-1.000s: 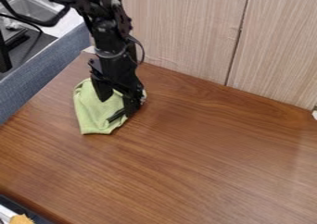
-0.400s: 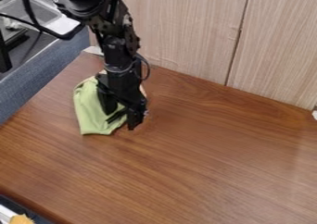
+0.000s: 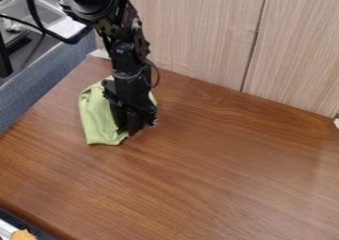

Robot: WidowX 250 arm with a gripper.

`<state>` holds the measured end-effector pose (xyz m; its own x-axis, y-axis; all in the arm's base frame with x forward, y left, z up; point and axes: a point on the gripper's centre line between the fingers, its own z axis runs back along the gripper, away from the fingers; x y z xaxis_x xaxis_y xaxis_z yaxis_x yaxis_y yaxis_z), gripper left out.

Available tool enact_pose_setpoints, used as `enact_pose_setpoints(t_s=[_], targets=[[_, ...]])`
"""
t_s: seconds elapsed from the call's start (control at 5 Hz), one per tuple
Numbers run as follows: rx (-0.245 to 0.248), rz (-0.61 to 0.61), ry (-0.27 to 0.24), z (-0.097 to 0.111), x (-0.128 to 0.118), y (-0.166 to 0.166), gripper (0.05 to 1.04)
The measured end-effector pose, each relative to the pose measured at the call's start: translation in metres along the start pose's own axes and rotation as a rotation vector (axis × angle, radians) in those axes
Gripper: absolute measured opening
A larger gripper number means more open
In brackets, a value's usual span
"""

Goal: The object is being unfolded and move to the top left of the table

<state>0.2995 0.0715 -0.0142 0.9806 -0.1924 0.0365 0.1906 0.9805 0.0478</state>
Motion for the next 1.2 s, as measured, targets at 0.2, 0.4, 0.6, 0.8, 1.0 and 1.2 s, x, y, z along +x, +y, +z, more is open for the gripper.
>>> enact_pose_setpoints(t_s=[0.2,0.4,0.6,0.8,1.0,1.2], targets=[[-0.008,0.001,0.003,0.000,-0.001,0.000,0.155],[-0.030,-0.016,-0.003,0.002,-0.002,-0.008,0.066],[-0.030,-0.056,-0.008,0.007,-0.002,-0.017,0.056],[-0.027,-0.069,-0.022,0.022,-0.001,-0.018,0.055],[-0.015,-0.052,-0.072,0.051,0.005,-0.009,0.055],[-0.001,0.017,-0.117,0.071,0.015,0.022,0.055]])
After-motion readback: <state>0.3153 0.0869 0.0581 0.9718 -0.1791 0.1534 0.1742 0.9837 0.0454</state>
